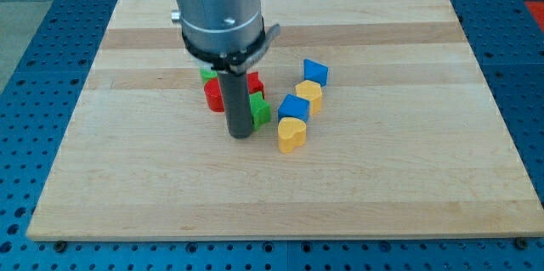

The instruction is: Slightly push the red star into the green circle

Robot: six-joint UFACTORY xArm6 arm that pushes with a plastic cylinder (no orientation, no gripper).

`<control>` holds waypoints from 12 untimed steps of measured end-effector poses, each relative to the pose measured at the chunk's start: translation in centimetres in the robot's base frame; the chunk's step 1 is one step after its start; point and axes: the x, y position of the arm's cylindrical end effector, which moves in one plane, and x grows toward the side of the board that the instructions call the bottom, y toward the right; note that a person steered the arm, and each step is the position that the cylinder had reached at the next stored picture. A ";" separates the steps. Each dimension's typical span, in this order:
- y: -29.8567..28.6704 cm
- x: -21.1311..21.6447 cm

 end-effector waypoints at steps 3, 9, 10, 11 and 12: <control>0.6 6.0; 5.7 -2.2; 3.5 -3.6; 0.8 -5.2; -0.2 -6.1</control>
